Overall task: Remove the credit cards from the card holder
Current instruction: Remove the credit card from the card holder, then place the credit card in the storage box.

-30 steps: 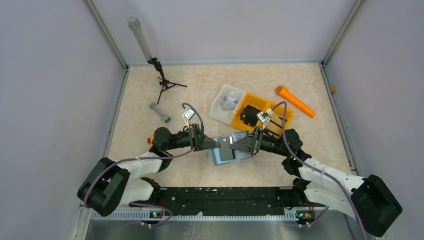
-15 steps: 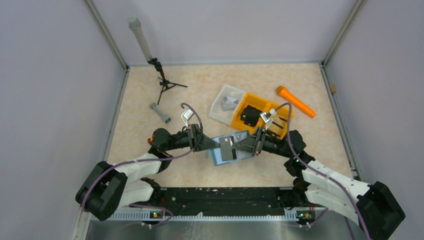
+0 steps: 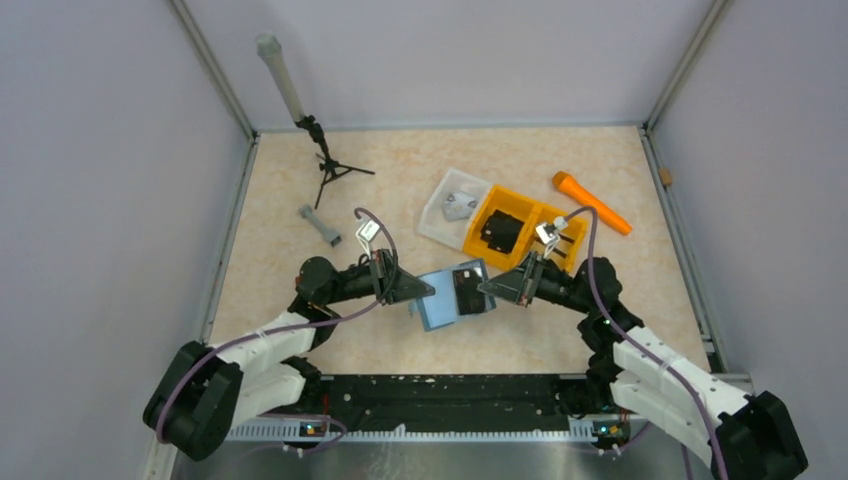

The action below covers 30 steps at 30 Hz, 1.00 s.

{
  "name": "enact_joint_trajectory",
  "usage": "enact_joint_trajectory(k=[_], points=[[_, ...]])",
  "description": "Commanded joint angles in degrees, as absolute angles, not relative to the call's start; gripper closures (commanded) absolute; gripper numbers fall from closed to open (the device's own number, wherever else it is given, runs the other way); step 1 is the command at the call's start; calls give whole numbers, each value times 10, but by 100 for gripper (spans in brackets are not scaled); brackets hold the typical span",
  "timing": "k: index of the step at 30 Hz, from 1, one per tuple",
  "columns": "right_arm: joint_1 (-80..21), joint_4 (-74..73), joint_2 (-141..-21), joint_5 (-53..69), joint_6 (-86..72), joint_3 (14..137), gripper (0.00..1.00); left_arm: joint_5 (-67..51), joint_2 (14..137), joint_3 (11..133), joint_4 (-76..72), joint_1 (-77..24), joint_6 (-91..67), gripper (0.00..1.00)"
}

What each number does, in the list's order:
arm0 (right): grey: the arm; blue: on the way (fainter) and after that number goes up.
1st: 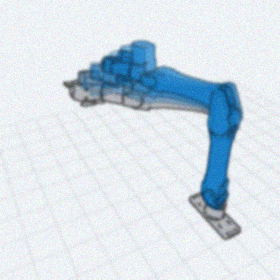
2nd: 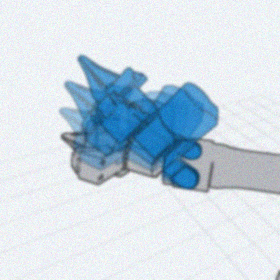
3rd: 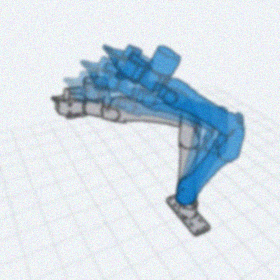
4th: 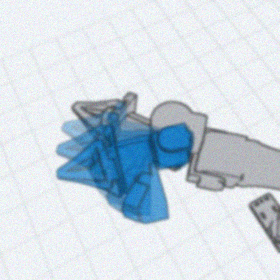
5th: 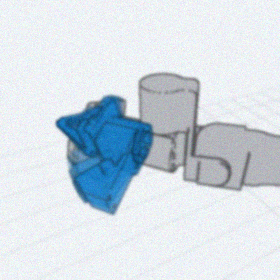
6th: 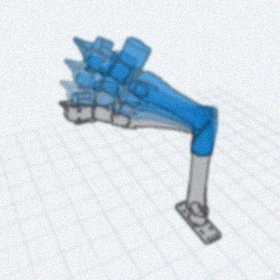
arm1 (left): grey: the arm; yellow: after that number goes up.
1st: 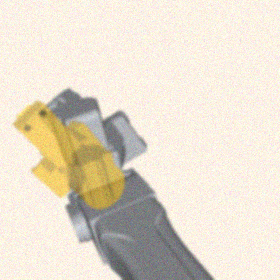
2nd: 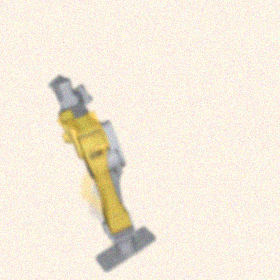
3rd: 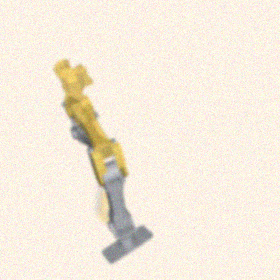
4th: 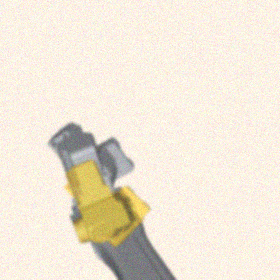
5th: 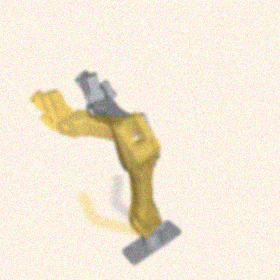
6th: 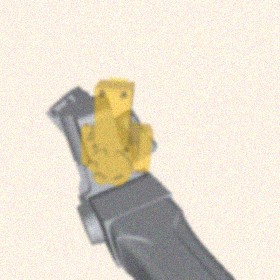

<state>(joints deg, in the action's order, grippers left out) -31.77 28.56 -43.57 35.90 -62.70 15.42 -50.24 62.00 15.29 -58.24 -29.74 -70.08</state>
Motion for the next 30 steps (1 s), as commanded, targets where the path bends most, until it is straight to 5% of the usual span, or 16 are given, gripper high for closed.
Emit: enact_joint_trajectory(k=[1, 8, 14, 21, 30], points=[[-271, 240, -436, 400, -575, 184, 100, -507, 580, 159, -504, -281, -648, 100], [-238, -58, -491, 349, -354, 354, 100, -450, 507, 211, -186, -259, -494, 100], [-239, -218, -578, 196, -202, 498, 100, -443, 510, 236, -128, -257, -463, 100], [-273, -287, -698, 60, -29, 630, 100, -441, 509, 251, -75, -255, -427, 100], [-323, -193, -795, -40, 199, 670, 100, -432, 493, 253, -48, -255, -423, 100]])
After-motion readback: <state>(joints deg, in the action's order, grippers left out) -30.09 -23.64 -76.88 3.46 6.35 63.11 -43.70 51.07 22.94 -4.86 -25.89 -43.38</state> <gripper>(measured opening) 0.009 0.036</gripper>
